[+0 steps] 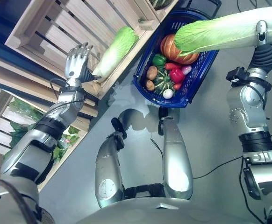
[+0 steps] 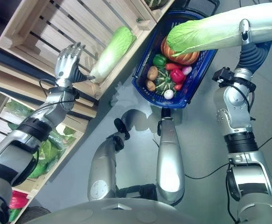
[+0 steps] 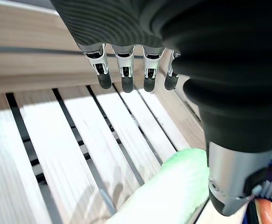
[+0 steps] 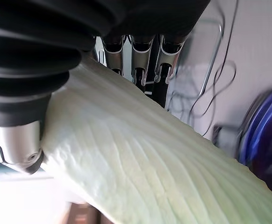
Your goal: Pick up fruits and vegetables into the basket
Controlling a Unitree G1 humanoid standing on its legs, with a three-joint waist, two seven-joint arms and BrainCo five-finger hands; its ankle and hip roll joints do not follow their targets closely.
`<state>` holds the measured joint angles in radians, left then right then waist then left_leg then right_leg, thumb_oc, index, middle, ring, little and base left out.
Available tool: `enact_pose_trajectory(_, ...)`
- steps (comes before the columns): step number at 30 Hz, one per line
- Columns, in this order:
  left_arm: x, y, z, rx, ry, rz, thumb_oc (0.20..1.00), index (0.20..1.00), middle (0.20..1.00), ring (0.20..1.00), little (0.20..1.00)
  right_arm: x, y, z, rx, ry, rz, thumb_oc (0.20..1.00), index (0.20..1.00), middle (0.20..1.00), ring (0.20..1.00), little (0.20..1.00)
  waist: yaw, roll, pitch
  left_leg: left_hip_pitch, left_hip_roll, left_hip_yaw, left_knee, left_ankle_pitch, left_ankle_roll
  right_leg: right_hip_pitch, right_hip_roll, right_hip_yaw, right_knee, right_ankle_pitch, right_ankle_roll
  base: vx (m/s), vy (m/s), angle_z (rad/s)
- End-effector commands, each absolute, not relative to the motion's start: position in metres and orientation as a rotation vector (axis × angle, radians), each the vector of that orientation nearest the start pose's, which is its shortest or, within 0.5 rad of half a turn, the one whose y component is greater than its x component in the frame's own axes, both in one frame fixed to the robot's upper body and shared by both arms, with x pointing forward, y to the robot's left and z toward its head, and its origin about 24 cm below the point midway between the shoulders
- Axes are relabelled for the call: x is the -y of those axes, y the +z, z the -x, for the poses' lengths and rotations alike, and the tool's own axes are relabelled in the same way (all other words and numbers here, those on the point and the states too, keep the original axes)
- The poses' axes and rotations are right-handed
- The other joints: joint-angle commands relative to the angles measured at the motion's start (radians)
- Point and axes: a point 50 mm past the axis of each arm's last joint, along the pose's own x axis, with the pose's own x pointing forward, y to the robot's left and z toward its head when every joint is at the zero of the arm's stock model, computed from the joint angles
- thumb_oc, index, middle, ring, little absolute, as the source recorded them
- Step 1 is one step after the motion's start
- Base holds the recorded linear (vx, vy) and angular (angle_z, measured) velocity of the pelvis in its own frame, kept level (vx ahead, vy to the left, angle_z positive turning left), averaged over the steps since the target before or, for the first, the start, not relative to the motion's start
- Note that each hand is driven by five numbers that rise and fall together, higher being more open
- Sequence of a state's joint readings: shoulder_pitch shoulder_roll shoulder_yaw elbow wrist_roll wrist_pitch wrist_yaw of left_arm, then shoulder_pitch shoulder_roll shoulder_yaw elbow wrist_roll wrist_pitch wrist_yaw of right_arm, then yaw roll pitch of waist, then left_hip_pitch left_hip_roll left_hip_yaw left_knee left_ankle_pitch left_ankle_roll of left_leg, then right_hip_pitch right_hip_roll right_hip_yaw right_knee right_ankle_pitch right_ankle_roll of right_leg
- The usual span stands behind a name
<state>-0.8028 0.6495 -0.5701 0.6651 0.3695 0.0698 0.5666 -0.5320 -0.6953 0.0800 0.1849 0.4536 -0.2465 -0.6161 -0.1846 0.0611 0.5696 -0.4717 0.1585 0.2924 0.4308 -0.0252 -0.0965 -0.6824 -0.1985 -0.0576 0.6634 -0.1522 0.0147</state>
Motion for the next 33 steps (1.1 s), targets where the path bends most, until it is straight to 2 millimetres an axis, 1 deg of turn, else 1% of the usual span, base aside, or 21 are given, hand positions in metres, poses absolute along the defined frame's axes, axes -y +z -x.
enact_pose_trajectory(1,-0.223,0.173,-0.381,0.349,0.466,-1.106,1.000,1.000,1.000,1.000,1.000,0.270,0.251,-0.319,0.693,-0.565,0.247,0.200,0.200,0.200,0.200,0.200,-0.034,0.038,-0.050,-0.045,-0.004,0.000,0.078,-0.088,-0.006,-0.003,0.009,0.002,-0.034,-0.030,0.056,0.05,0.079,-0.07)
enact_pose_trajectory(4,-0.216,0.183,-0.388,0.343,0.469,-1.034,1.000,1.000,1.000,1.000,1.000,0.263,0.250,-0.335,0.618,-0.526,0.375,0.200,0.200,0.200,0.200,0.200,-0.034,0.052,-0.050,-0.066,-0.007,0.005,0.070,-0.076,-0.011,-0.037,0.009,0.008,-0.028,-0.029,0.053,-0.03,0.064,-0.08)
enact_pose_trajectory(6,-0.212,0.187,-0.391,0.333,0.470,-0.993,1.000,1.000,1.000,1.000,1.000,0.259,0.247,-0.346,0.564,-0.485,0.412,0.200,0.200,0.200,0.200,0.200,-0.031,0.060,-0.050,-0.083,-0.011,0.006,0.069,-0.072,-0.014,-0.058,0.007,0.010,-0.021,-0.031,0.051,-0.03,0.045,-0.05)
enact_pose_trajectory(8,-0.208,0.187,-0.395,0.305,0.467,-0.932,1.000,1.000,1.000,1.000,1.000,0.255,0.242,-0.358,0.500,-0.447,0.432,0.200,0.200,0.200,0.200,0.200,-0.024,0.070,-0.050,-0.097,-0.014,0.007,0.066,-0.067,-0.017,-0.078,0.004,0.011,-0.016,-0.031,0.049,-0.01,0.017,0.00)
enact_pose_trajectory(12,-0.200,0.188,-0.401,0.273,0.456,-0.875,1.000,1.000,1.000,1.000,1.000,0.249,0.234,-0.374,0.417,-0.397,0.457,0.200,0.200,0.200,0.200,0.200,-0.013,0.087,-0.050,-0.122,-0.022,0.006,0.067,-0.060,-0.022,-0.109,0.000,0.012,-0.003,-0.032,0.047,0.00,0.013,0.00)
enact_pose_trajectory(17,-0.194,0.193,-0.407,0.225,0.442,-0.810,1.000,1.000,1.000,1.000,1.000,0.241,0.229,-0.391,0.309,-0.312,0.418,0.200,0.200,0.200,0.200,0.200,0.002,0.106,-0.050,-0.171,-0.029,0.004,0.081,-0.057,-0.025,-0.164,-0.002,0.016,0.026,-0.037,0.043,0.00,0.005,0.01)
enact_pose_trajectory(20,-0.192,0.194,-0.409,0.193,0.433,-0.788,1.000,1.000,1.000,1.000,1.000,0.240,0.222,-0.397,0.238,-0.296,0.396,0.200,0.200,0.200,0.200,0.200,0.010,0.114,-0.050,-0.204,-0.033,0.000,0.092,-0.058,-0.024,-0.197,-0.004,0.018,0.044,-0.041,0.041,0.00,-0.017,0.14)
enact_pose_trajectory(23,-0.191,0.191,-0.412,0.146,0.414,-0.763,1.000,1.000,1.000,1.000,1.000,0.246,0.213,-0.404,0.150,-0.312,0.401,0.200,0.200,0.200,0.200,0.200,0.022,0.124,-0.050,-0.235,-0.040,-0.007,0.101,-0.059,-0.020,-0.226,-0.001,0.018,0.057,-0.044,0.040,0.01,-0.015,0.08)
enact_pose_trajectory(25,-0.192,0.188,-0.414,0.100,0.409,-0.729,1.000,1.000,1.000,1.000,1.000,0.254,0.204,-0.406,0.077,-0.345,0.423,0.200,0.200,0.200,0.200,0.200,0.029,0.129,-0.050,-0.255,-0.041,-0.011,0.107,-0.059,-0.016,-0.244,0.001,0.020,0.063,-0.044,0.039,0.01,-0.008,0.02)
enact_pose_trajectory(27,-0.194,0.187,-0.415,0.061,0.408,-0.709,1.000,1.000,1.000,1.000,1.000,0.257,0.200,-0.407,0.024,-0.370,0.435,0.200,0.200,0.200,0.200,0.200,0.034,0.132,-0.050,-0.273,-0.040,-0.014,0.113,-0.059,-0.014,-0.260,0.003,0.021,0.066,-0.043,0.039,0.01,-0.034,0.02)
enact_pose_trajectory(28,-0.195,0.186,-0.415,0.048,0.411,-0.698,1.000,1.000,1.000,1.000,1.000,0.259,0.196,-0.407,-0.007,-0.382,0.434,0.435,0.435,0.435,0.435,0.435,0.036,0.132,-0.050,-0.279,-0.041,-0.016,0.114,-0.059,-0.012,-0.266,0.006,0.021,0.066,-0.042,0.038,0.00,-0.047,0.03)
enact_pose_trajectory(29,-0.196,0.186,-0.416,0.037,0.416,-0.695,1.000,1.000,1.000,1.000,1.000,0.262,0.193,-0.407,-0.040,-0.399,0.432,0.896,0.896,0.896,0.896,0.896,0.038,0.132,-0.050,-0.288,-0.040,-0.018,0.117,-0.059,-0.010,-0.272,0.008,0.021,0.066,-0.041,0.038,0.00,-0.050,0.03)
enact_pose_trajectory(30,-0.196,0.188,-0.416,0.035,0.421,-0.698,1.000,1.000,1.000,1.000,1.000,0.264,0.191,-0.407,-0.063,-0.412,0.441,1.000,1.000,1.000,1.000,1.000,0.040,0.132,-0.050,-0.297,-0.039,-0.020,0.120,-0.059,-0.009,-0.280,0.009,0.022,0.066,-0.040,0.038,0.00,-0.055,0.02)
enact_pose_trajectory(33,-0.201,0.193,-0.417,0.024,0.450,-0.729,1.000,1.000,1.000,1.000,1.000,0.261,0.194,-0.408,-0.055,-0.398,0.467,1.000,1.000,1.000,1.000,1.000,0.040,0.126,-0.050,-0.327,-0.035,-0.025,0.130,-0.061,-0.006,-0.304,0.018,0.024,0.067,-0.035,0.038,0.00,-0.050,0.06)
